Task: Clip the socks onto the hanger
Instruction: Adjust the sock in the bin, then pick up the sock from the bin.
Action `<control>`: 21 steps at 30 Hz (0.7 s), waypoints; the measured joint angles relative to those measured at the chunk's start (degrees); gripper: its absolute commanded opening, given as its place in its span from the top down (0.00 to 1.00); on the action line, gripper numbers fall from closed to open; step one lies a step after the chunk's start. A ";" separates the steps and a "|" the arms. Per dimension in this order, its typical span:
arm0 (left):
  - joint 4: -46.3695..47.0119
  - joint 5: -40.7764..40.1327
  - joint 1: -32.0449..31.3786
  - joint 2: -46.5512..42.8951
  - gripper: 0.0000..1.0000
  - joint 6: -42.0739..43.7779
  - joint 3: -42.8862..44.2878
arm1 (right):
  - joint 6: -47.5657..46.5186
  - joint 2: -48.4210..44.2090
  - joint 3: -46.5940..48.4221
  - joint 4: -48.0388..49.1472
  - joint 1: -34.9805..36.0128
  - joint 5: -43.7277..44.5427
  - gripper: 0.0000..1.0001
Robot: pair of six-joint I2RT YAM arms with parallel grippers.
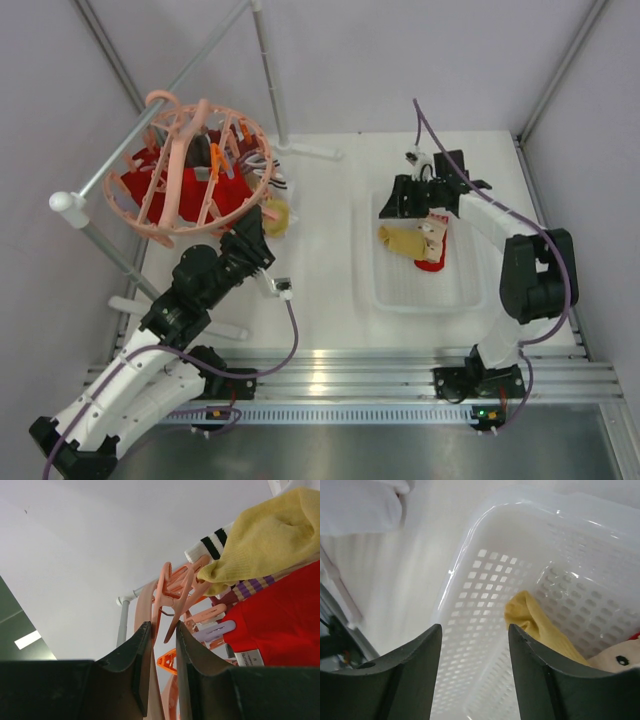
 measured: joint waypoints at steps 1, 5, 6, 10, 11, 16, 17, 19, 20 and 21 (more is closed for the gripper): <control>0.00 -0.02 0.00 0.00 1.00 0.02 -0.04 | -4.02 -0.37 0.00 -0.79 -0.11 -0.72 0.44; 0.00 -0.02 0.00 0.00 1.00 0.02 -0.17 | -23.89 -2.47 -0.66 -4.22 -0.13 -2.23 0.44; 0.00 -0.02 0.00 0.00 1.00 0.04 -0.17 | -28.46 -3.06 -1.29 -5.31 -0.13 -2.25 0.44; 0.00 -0.02 0.00 0.00 1.00 0.04 -0.17 | -42.99 -4.37 -3.87 -8.76 -0.11 -1.75 0.44; 0.00 -0.02 0.00 0.00 1.00 0.04 -0.17 | -45.90 -4.37 -4.26 -9.62 -0.11 -1.38 0.44; 0.02 -0.02 0.00 0.00 1.00 0.02 -0.17 | -55.28 -4.31 -4.59 -13.20 0.48 -0.26 0.45; 0.02 -0.02 0.00 0.00 1.00 0.02 -0.17 | -56.74 -4.24 -4.61 -13.53 0.68 0.17 0.45; 0.02 -0.02 0.00 0.00 1.00 0.04 -0.17 | -59.01 -4.20 -4.98 -13.44 1.33 1.27 0.45; 0.00 -0.02 0.02 0.02 1.00 0.04 -0.17 | -59.93 -4.20 -5.29 -13.35 1.66 1.75 0.46; 0.00 -0.02 0.00 0.00 1.00 0.04 -0.17 | -60.59 -4.04 -5.55 -13.27 1.90 2.23 0.46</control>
